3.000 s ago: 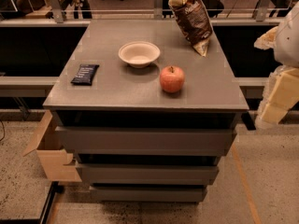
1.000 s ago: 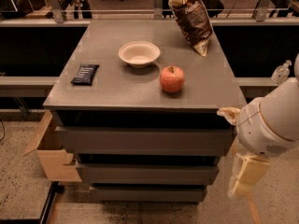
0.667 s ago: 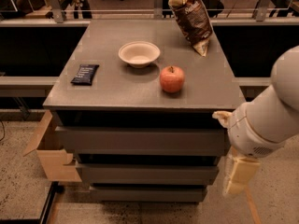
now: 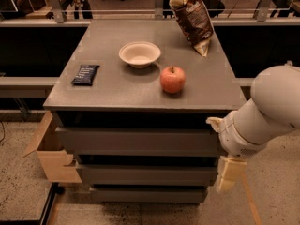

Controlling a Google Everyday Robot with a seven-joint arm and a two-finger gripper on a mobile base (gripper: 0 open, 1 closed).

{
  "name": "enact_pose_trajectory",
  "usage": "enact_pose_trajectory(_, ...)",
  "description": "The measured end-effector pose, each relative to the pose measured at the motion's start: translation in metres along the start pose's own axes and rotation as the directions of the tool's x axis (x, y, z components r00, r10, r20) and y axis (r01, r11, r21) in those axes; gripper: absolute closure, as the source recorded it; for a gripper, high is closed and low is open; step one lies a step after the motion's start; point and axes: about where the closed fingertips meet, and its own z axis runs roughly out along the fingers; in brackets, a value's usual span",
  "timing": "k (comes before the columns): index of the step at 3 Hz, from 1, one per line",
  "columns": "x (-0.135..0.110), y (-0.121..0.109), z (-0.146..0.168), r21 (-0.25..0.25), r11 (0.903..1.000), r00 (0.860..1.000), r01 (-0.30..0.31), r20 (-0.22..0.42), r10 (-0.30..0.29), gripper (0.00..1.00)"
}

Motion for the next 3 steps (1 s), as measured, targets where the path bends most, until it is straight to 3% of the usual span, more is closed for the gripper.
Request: enact_pose_trajectory(3, 0.002, -0.021, 0.057, 0.038, 0.9990, 0.998, 0.022, 0.050, -0.024, 0.00)
